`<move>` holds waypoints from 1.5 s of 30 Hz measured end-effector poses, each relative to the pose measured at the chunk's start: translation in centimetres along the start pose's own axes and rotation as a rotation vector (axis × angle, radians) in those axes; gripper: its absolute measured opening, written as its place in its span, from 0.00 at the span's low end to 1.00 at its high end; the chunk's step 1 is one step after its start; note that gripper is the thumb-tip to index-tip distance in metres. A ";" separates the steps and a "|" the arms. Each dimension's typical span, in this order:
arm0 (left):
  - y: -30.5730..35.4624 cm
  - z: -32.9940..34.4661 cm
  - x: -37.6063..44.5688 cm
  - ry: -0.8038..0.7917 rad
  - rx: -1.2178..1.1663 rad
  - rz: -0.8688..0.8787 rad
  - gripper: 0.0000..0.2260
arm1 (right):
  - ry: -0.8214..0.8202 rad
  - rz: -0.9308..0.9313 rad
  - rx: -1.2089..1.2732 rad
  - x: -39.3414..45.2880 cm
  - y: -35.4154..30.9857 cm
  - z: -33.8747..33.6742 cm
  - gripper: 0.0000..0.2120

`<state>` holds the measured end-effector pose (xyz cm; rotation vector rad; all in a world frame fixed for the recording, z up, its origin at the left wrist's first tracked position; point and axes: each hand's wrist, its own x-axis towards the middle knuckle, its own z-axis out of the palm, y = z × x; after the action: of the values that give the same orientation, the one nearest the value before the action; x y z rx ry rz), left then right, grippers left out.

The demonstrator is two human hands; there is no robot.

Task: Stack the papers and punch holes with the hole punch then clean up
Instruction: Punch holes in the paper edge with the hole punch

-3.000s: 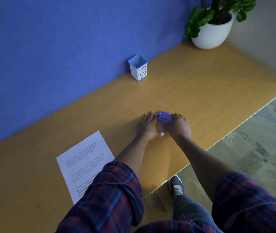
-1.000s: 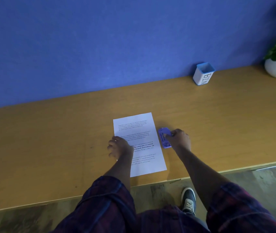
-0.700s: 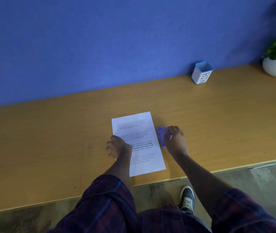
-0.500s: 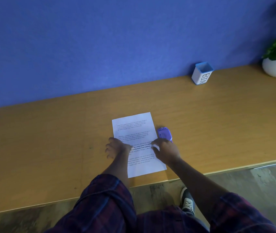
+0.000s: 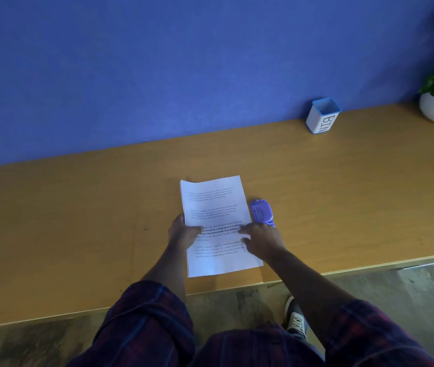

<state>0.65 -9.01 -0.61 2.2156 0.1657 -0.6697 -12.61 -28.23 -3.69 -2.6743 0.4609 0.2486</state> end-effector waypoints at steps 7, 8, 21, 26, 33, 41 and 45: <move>-1.6 -0.8 0.2 -0.009 -0.188 -0.022 0.16 | 0.379 0.096 0.149 0.0 1.1 -1.7 0.05; -1.5 -0.7 0.3 -0.012 -0.210 -0.023 0.17 | 0.460 0.145 0.214 0.0 1.5 -2.1 0.05; -0.9 0.2 -0.1 0.027 -0.238 -0.116 0.14 | 0.333 0.527 0.457 1.4 3.0 -3.7 0.19; -1.0 0.2 -0.1 0.025 -0.238 -0.126 0.13 | 0.289 0.523 0.406 1.5 2.2 -3.5 0.11; -1.2 0.3 0.4 0.011 -0.234 -0.143 0.12 | 0.289 0.504 0.384 1.7 2.4 -3.3 0.18; -1.1 0.5 0.5 0.007 -0.222 -0.153 0.13 | 0.255 0.494 0.424 1.7 2.5 -3.2 0.14; -1.1 0.4 0.7 0.004 -0.255 -0.172 0.14 | 0.254 0.490 0.428 1.5 2.5 -3.3 0.13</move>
<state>0.69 -8.62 -1.94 1.9722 0.4237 -0.6960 -11.79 -32.24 -2.01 -2.1471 1.1136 -0.0534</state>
